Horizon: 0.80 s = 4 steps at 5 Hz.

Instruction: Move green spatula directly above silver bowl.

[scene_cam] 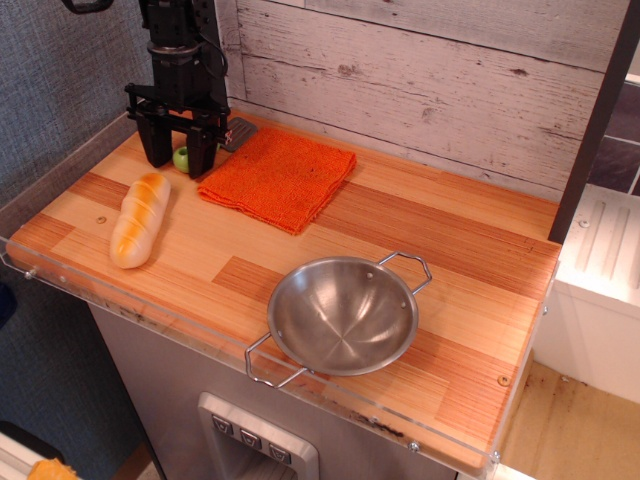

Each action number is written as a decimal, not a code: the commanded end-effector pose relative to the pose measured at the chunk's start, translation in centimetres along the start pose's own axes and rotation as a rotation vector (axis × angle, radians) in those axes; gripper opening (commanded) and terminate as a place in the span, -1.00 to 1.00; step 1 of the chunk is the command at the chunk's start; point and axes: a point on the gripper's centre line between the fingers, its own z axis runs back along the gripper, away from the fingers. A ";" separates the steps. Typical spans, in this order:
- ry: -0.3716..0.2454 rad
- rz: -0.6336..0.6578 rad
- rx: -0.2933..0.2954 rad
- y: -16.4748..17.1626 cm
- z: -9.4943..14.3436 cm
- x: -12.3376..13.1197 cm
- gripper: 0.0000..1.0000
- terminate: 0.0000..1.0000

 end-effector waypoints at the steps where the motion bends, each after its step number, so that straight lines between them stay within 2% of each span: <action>1: -0.103 0.058 -0.009 -0.6 5.1 -0.8 -1.00 -1.00; 2: -0.191 0.093 -0.036 -2.8 9.8 -2.4 -1.00 -1.00; 3: -0.198 -0.044 -0.081 -7.1 13.3 -3.7 -1.00 -1.00; 4: -0.198 -0.188 -0.065 -12.1 12.8 -3.8 -1.00 -1.00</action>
